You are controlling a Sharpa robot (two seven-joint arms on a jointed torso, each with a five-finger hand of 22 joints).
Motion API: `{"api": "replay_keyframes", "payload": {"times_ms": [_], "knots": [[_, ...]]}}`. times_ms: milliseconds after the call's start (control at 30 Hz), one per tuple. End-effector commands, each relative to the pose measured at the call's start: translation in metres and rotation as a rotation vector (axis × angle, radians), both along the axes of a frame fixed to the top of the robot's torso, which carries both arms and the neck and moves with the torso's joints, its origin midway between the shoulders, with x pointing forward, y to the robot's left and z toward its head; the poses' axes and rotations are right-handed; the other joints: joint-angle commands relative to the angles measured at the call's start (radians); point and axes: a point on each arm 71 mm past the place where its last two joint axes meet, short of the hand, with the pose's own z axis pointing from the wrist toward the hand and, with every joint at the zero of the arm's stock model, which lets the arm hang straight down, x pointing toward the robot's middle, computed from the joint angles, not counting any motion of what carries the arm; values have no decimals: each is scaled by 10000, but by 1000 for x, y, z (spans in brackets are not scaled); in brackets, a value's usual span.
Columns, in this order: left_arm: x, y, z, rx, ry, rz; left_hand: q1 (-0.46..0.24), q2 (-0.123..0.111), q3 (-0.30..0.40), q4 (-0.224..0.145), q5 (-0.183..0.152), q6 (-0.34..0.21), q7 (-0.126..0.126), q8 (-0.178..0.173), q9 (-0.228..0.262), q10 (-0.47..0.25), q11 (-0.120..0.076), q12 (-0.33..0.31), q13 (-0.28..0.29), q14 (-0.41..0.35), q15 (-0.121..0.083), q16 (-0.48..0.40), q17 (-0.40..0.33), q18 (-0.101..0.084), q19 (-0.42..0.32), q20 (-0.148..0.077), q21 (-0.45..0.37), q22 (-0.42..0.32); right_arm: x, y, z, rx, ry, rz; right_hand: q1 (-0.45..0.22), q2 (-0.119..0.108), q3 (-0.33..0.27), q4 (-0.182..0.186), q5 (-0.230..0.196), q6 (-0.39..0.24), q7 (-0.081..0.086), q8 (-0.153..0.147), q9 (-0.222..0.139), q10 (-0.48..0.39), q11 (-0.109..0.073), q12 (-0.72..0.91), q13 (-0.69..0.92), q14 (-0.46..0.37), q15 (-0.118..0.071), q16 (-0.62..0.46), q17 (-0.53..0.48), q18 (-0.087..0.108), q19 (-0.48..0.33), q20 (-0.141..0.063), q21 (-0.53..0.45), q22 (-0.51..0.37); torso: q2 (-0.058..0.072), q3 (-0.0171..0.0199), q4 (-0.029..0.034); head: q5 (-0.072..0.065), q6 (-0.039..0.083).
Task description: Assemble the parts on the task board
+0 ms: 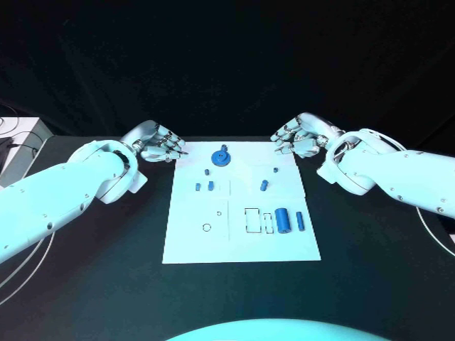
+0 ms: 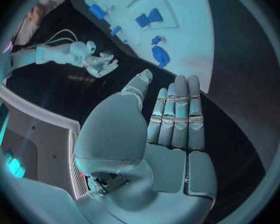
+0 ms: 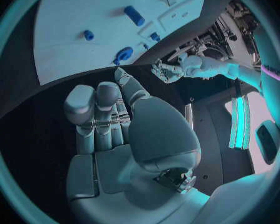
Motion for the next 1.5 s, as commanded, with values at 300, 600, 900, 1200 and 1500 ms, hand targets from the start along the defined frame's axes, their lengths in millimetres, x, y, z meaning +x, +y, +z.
{"api": "replay_keyframes", "payload": {"times_ms": [300,600,900,1200,1500], "knots": [[-29,18,-3,-5904,1182,468,1219,1042,-2268,213,-149,604,5,-13,-10,413,-3,-18,9,-72,296,-3440,-990,-490,40,271,-2507,-2620,-6,5,-23,-4360,-864,509,28,-678,97,867,-543,167,-307,-10,-299,17,-64,-135,-8,51,-11,81,-362,98,680,22,194,397,-109,-130,2,-245,71],[-43,17,-2,-7120,1619,295,1495,1091,-1388,-35,-86,693,103,-10,-10,275,103,-228,-12,956,415,-6277,-1467,-467,78,418,-3067,-3742,-8,10,-38,-4936,-853,395,455,-1136,409,1838,-268,159,-241,-15,-295,-293,36,-160,-26,11,52,322,-578,172,681,83,469,160,-88,-134,6,-320,108],[-48,15,0,-7393,1593,182,1264,856,-624,-159,-78,687,188,-2,-6,236,120,-222,-9,1216,427,-6980,-1164,-537,148,370,-3026,-4219,-7,18,-45,-4941,-989,367,478,-1214,767,2103,-77,232,-172,-15,-301,-203,40,-169,-29,-19,55,546,-692,185,684,97,738,91,-76,-117,5,-313,102],[-49,15,0,-7412,1596,228,1107,726,-306,-248,-94,649,226,-1,-7,137,157,-218,-7,1158,454,-7053,-1021,-563,125,378,-3021,-4406,-4,28,-52,-4852,-859,499,378,-1281,978,2349,108,287,-132,-14,-298,-134,39,-174,-28,-60,61,784,-779,233,675,102,656,-142,-83,-108,10,-294,23],[-49,17,0,-7373,1625,309,1053,696,-235,-263,-89,634,246,0,-6,105,175,-215,-7,1122,468,-7048,-992,-564,123,390,-3018,-4498,-3,30,-59,-4843,-559,535,332,-1168,1752,2465,7,398,-66,-28,-296,10,31,-197,-30,-45,40,971,-923,299,670,79,618,-347,-65,-108,-7,-299,-45]]}}
